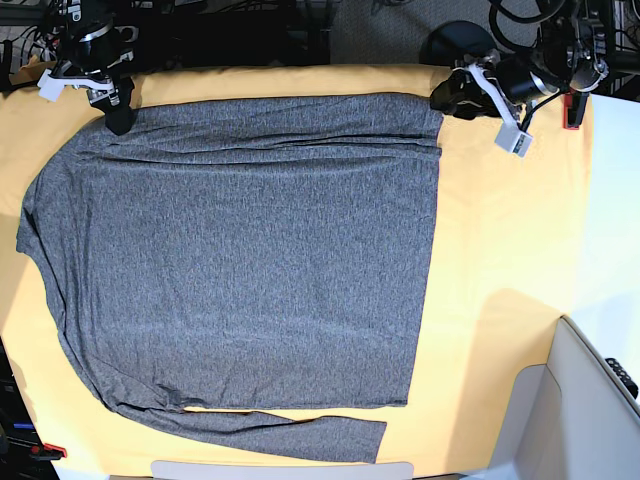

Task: Fold the T-shirt properly
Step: 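Lower both grippers to the shirt's shoulder edge corners, then pinch the shoulder edge corners with both grippers and lift slightly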

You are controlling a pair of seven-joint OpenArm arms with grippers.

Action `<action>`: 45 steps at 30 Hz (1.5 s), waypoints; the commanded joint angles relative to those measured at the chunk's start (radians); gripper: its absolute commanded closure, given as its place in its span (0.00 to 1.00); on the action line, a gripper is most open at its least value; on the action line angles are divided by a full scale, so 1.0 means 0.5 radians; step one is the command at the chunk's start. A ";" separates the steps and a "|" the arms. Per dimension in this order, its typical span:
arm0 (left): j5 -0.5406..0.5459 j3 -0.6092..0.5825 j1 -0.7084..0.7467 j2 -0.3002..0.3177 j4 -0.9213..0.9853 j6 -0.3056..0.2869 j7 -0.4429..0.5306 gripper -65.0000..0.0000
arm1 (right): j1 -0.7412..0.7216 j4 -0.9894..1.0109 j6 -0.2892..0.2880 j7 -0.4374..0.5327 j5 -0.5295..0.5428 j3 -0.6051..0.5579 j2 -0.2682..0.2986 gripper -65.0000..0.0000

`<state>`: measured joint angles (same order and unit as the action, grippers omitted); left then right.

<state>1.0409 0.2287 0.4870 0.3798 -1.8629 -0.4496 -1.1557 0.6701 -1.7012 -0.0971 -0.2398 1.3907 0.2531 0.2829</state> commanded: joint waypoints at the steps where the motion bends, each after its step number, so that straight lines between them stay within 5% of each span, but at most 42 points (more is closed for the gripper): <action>1: 0.043 0.001 -0.033 0.021 0.023 -0.011 0.017 0.58 | 0.012 -0.015 0.015 -0.007 -0.009 0.005 0.022 0.61; 6: 0.175 -0.002 -0.110 0.021 0.254 -0.011 0.002 0.58 | -0.010 0.019 0.005 -0.007 -0.009 -0.008 0.025 0.77; 17: 0.283 0.001 -0.260 0.018 0.456 -0.011 -0.145 0.58 | -0.071 0.041 0.002 -0.209 -0.012 0.005 0.013 0.83; 29: 0.283 -0.005 -0.264 -0.163 0.456 -0.011 -0.286 0.58 | -0.102 0.136 0.002 -0.212 -0.015 -0.004 0.010 0.87; 37: 0.283 -0.005 -0.264 -0.181 0.456 -0.011 -0.289 1.00 | -0.087 0.130 0.005 -0.216 -0.015 -0.004 0.013 0.87; 45: 0.286 0.011 -0.264 -0.175 0.416 -0.014 -0.292 1.00 | -0.031 0.120 0.005 -0.216 -0.015 0.005 0.025 1.00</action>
<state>1.1599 0.2245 0.3573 0.2802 -1.6291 -0.4530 -1.3037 0.6373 -1.6379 -0.1207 -0.3290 1.3922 0.2516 0.2859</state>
